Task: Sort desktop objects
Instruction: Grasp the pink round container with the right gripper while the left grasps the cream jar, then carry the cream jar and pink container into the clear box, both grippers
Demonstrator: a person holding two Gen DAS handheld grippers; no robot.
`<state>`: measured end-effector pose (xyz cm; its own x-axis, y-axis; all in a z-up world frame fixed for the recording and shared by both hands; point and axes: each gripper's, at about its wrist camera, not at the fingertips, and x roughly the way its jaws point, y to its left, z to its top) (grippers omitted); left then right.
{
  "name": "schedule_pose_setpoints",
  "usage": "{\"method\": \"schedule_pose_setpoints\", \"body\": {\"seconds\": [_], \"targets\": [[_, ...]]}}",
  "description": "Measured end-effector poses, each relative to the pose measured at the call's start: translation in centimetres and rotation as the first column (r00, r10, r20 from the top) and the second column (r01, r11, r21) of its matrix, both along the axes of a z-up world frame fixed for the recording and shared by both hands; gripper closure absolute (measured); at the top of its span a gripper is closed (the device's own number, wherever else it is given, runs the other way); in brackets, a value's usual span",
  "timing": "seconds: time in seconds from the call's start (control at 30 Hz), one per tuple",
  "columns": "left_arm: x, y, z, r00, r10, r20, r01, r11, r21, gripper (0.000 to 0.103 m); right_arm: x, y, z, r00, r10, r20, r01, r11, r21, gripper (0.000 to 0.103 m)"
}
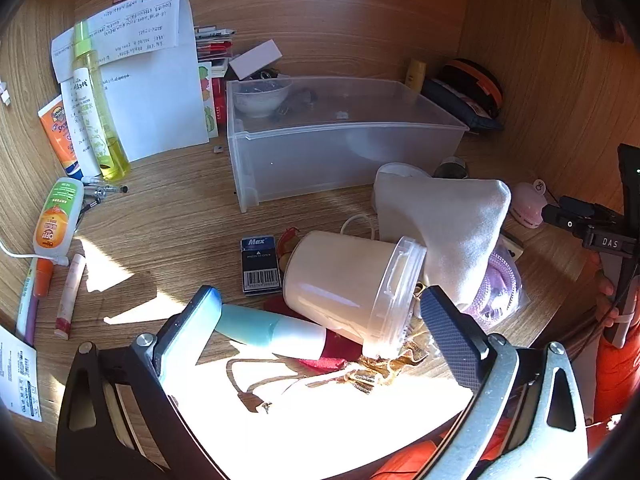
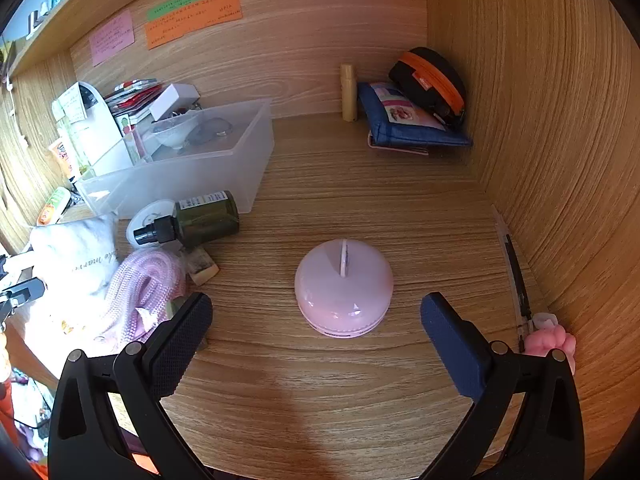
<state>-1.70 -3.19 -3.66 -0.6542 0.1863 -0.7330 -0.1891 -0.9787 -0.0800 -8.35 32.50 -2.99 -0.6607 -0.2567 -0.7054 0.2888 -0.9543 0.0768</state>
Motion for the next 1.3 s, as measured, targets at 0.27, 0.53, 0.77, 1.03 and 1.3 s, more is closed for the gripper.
{"method": "schedule_pose_setpoints", "body": {"seconds": [0.27,0.53,0.77,1.03,1.3], "targets": [[-1.1,0.5,-0.6,0.999,-0.039,0.012,0.039,0.999,0.014,0.014,-1.7,0.4,-1.3,0.999,-0.007,0.049,0.007,1.0,-0.001,0.006],[-3.0,1.3,-1.5,0.996,-0.082,0.026,0.081,0.996,0.023,0.021,-3.5,0.0,-2.1,0.997,-0.003,0.082,0.002,1.0,0.012,0.019],[-2.9,2.0,-1.3,0.997,-0.072,-0.007,0.072,0.997,-0.012,0.033,-3.9,-0.9,-2.5,0.997,-0.008,0.081,0.004,0.999,0.052,0.037],[-2.9,0.9,-0.2,0.999,-0.019,-0.033,0.019,1.0,0.004,0.037,-3.8,-2.1,-2.2,0.998,0.023,0.058,-0.026,0.999,0.046,0.042],[-2.5,-0.1,2.1,0.996,0.021,-0.091,-0.018,0.999,0.035,0.037,-2.4,-4.1,0.7,0.995,0.094,-0.014,-0.094,0.995,0.027,0.042]]}}
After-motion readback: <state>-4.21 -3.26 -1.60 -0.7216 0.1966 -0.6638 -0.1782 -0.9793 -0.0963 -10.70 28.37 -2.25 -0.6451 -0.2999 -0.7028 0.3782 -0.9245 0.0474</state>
